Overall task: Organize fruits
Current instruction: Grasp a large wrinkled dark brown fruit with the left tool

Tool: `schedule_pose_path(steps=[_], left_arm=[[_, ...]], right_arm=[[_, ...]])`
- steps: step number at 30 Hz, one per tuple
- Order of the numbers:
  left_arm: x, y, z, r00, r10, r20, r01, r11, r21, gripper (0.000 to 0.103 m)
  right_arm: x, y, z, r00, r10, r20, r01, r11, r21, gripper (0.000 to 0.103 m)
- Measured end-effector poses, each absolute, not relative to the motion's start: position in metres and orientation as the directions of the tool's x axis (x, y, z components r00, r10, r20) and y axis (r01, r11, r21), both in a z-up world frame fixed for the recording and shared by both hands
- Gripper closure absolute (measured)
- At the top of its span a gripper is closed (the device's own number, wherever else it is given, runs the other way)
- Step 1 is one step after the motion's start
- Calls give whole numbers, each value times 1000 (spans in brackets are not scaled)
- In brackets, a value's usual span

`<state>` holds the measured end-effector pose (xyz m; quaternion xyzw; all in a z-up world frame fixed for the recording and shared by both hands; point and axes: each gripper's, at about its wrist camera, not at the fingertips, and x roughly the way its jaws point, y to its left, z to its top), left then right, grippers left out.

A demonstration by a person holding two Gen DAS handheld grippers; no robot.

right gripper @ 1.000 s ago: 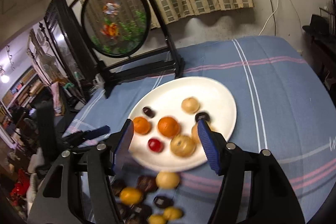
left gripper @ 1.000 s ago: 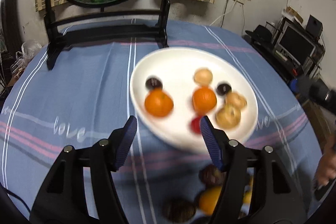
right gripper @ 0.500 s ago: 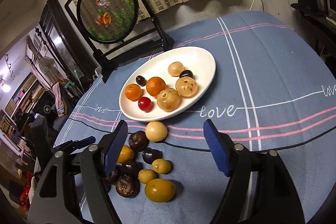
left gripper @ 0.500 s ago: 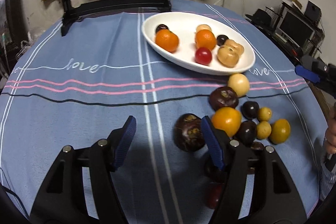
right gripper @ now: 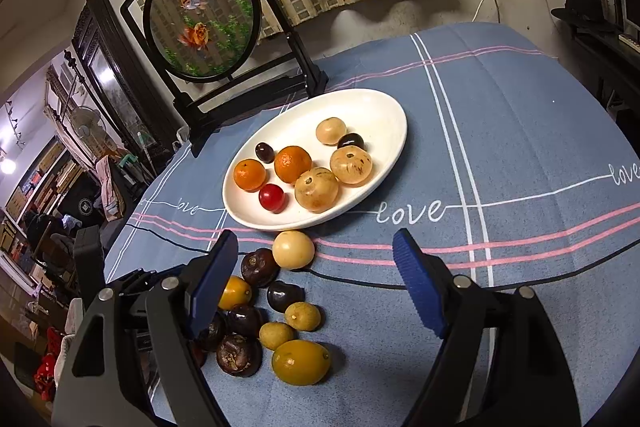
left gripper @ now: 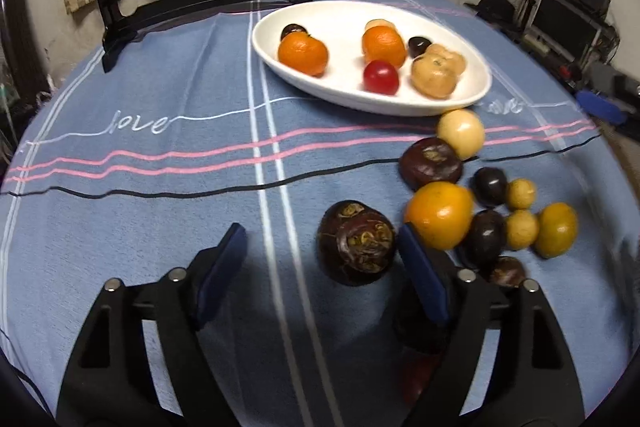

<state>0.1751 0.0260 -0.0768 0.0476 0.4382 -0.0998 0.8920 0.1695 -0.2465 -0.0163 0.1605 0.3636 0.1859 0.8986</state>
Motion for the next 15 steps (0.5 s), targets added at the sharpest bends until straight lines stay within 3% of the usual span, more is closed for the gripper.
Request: schedule_pose_path(steps=[4,8,15], left_arm=[[183,44,-78,626,20,-780,105,988,110,25],[187,62,-75,613,-58,-788,87,996,-6,29],[189,55,-80,607,-85,-790,124,992,-12,46]], right_arm=[[170,-247,-16,668,446,-596,-212,882,422,23],[169,-247,-16,670,449,-592,-217,880,422,23],[168,-244,-18,664,449,-599,-222,882,415,23]])
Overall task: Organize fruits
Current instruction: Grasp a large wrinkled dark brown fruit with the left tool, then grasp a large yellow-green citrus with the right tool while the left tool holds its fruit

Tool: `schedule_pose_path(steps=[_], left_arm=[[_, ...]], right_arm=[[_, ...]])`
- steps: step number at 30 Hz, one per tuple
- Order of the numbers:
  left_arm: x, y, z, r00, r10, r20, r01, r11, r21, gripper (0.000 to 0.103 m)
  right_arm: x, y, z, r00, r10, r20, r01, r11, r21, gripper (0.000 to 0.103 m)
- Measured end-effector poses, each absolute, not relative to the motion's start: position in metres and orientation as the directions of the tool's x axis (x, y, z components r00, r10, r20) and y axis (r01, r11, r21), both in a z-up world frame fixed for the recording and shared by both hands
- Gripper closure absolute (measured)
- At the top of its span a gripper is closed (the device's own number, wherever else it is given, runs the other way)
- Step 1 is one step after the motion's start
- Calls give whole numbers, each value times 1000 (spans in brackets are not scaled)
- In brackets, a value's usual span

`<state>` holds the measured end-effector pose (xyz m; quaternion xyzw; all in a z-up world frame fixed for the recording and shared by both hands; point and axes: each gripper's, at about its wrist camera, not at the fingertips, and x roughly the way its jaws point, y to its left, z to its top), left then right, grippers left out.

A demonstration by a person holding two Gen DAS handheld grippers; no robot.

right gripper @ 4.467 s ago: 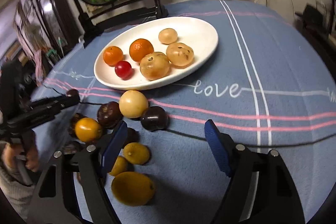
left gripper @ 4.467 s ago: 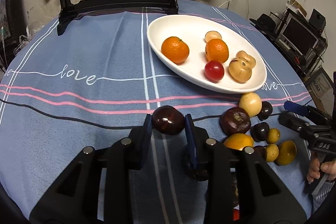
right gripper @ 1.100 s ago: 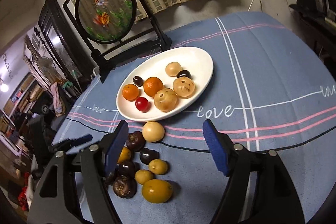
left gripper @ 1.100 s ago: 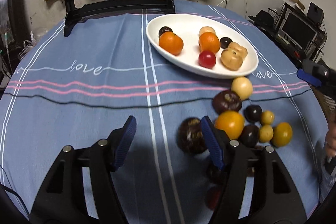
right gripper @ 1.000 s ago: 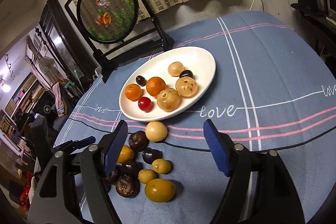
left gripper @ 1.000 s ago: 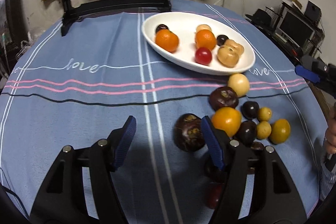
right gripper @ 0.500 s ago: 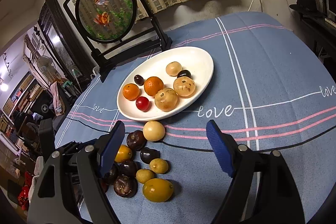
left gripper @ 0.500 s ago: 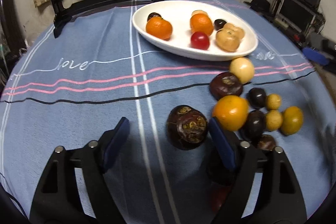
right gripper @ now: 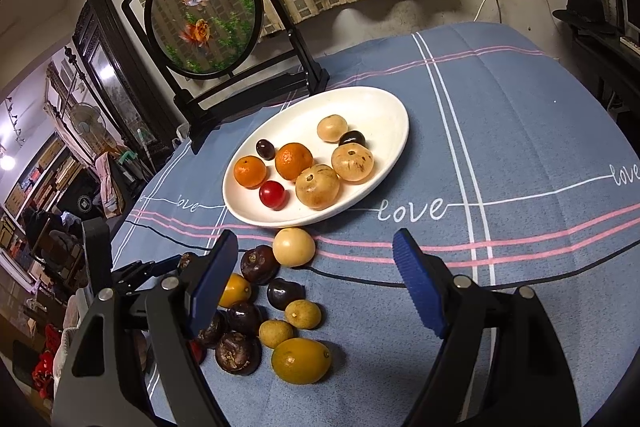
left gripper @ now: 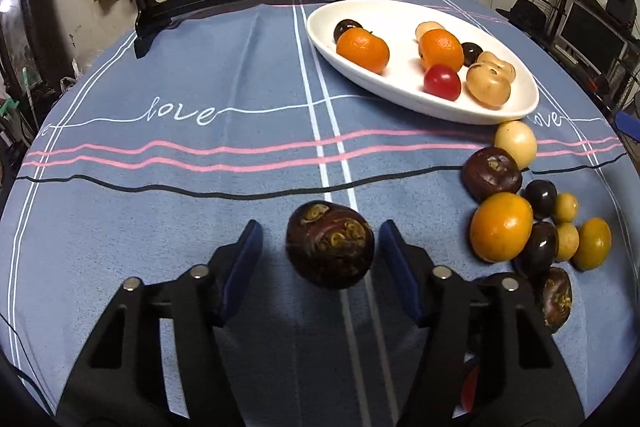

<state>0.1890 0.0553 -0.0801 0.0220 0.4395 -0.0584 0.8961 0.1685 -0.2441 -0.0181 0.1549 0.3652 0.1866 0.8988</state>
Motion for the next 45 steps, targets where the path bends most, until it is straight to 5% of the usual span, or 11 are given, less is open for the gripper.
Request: schedule_pose_path(steps=[10,23,33,45], left_arm=[[185,55,-80,611,-101,-785,128,991,-28,60],[183,54,-78,610,-111,-785,133,990,-37,61],[183,51,-79,613,-98,-784,135,991,-18,60],[183,53,-78,616,-103,-781,133,991,-26,61]], right_arm=[[165,-230,-28,640,443,-628,-257,893,369,23],[114,-196,-66,600,330,-728,-371,922,112,24],[115,-192,-71,586,326,-741,-386,917,98,49],[117,-192,-72,573,357,-738,-400,907,129,59]])
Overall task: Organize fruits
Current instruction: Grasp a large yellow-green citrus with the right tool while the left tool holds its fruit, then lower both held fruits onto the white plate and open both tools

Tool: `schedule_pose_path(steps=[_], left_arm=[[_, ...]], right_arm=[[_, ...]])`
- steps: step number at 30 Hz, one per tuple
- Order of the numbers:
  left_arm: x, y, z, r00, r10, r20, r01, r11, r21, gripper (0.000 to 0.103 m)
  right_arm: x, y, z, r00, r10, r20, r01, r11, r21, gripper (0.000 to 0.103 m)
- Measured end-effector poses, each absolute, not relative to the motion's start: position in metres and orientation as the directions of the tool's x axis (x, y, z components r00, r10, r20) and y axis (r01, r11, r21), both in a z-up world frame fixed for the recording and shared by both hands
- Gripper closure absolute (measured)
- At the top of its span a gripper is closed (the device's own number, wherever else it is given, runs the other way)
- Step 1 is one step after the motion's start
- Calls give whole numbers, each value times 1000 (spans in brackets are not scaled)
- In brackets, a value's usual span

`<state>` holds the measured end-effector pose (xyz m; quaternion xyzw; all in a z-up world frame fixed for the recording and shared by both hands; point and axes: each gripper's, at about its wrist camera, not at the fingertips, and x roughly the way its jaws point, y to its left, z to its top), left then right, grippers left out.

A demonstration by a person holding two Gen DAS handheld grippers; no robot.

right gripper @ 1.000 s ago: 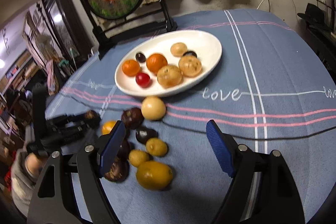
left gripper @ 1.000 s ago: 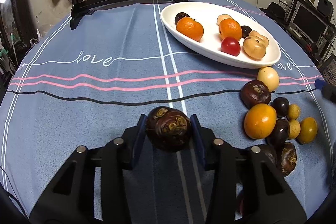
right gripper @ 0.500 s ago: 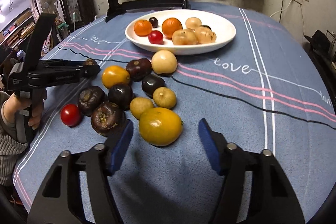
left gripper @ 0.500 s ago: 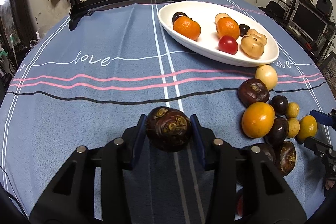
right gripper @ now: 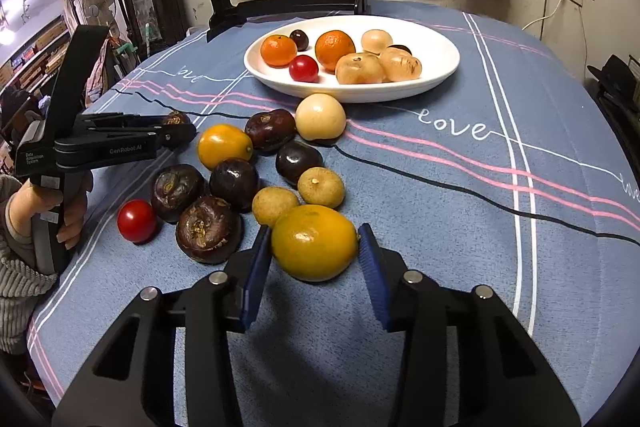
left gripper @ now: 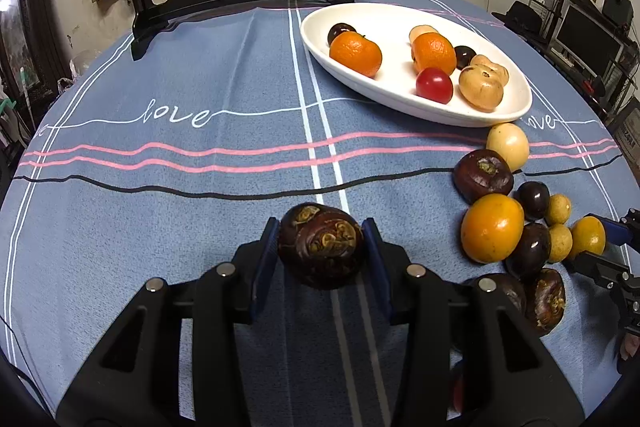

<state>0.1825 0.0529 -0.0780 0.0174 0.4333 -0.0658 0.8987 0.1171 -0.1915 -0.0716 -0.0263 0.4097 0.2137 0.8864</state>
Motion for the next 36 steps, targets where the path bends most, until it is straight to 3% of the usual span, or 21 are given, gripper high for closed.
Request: schedule_pose_path(steps=[10,17,22,36], left_arm=[[178,43,-41,670,-192,-717,180,979,-95,61],[221,8,-1,696,-205,-689,231,971,-55,61],[262,-3,7,695,-232,-680,228,969,-98,61],[356,-21,-23,637,-276,-720,232,959,-162,61]], right_arm=[[121,-225,-44,652,387,-652,-318,920,229,59],[165,-242,-4,698,379,-608,-266,925,271,59],[214,-241,10,713,377,-591,-238,923,301,59],[314,-203,-32,645,368,-670,-217,929,301,59]])
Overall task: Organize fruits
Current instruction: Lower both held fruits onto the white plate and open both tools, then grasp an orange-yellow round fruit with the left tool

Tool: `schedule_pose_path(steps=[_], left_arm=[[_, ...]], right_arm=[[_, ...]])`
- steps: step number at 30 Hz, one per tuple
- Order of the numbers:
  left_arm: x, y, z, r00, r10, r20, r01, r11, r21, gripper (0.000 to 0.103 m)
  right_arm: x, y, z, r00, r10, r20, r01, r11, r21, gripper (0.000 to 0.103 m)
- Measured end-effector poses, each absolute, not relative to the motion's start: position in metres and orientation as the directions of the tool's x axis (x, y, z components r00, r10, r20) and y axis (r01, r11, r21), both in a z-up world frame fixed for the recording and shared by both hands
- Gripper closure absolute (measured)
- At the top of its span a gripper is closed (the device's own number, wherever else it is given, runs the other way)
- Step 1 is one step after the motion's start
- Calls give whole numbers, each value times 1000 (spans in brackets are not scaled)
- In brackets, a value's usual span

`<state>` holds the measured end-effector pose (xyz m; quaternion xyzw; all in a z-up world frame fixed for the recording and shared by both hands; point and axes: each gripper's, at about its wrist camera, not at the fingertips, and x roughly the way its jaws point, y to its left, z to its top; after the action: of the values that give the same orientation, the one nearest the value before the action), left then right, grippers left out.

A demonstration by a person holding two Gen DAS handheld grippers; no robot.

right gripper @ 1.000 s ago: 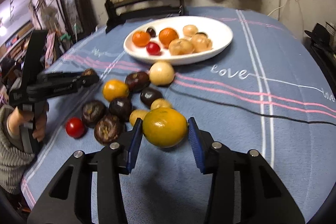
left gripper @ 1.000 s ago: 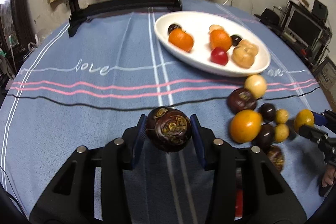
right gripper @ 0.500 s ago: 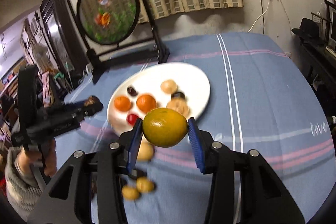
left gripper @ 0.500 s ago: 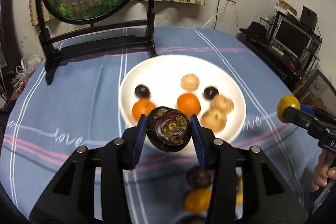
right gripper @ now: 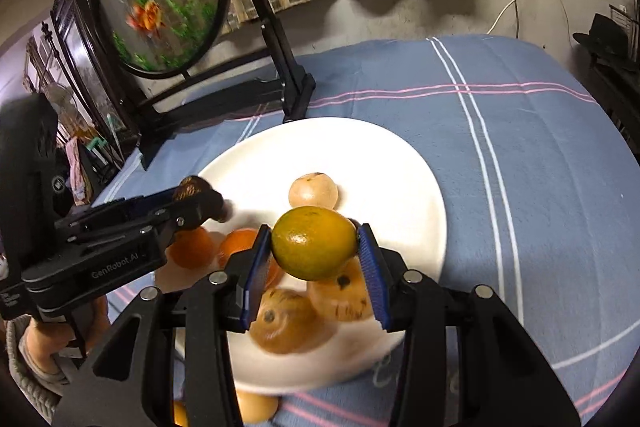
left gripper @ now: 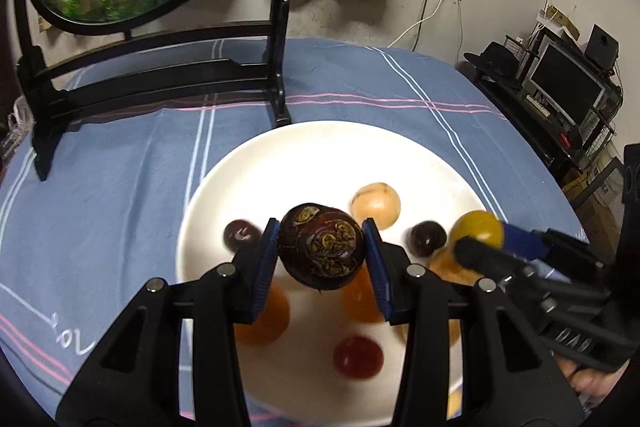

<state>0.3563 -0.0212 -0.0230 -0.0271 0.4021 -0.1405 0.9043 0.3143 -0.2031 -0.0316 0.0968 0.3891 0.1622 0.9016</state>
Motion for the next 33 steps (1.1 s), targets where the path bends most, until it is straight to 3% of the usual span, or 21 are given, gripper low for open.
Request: schedule_pose_path(steps=[5,6,8,9,21,33], left_arm=[[364,-30,-40,599,-308,-739,263,948,-181,60],[364,-30,-42,601,-299,-741,260,950,-172,59],[365,-25,-42,609,-300,-735,245,952,-185,54],[365,-22,-40,609,-308,-731,243,950,-198,48],[308,-2,-3,671,-277,-688,229,960,-162,42],[196,-2,-33,626,-260,-735,291,953,-89,37]], right_arm=[[327,-194,-40,623,393,-676,-256,919,299,58],[329,-194,-40,617,405,-674,-264,914,308,54],[327,-194,-37,630,414,-657,-270,910,314,34],[324,-196,-34,654,415,-633,-275,909,313,33],[273,-214,-1,695,408,-592,-273,911,308,33],[201,-251,-13,685,442,-579,-208,881,426,32]])
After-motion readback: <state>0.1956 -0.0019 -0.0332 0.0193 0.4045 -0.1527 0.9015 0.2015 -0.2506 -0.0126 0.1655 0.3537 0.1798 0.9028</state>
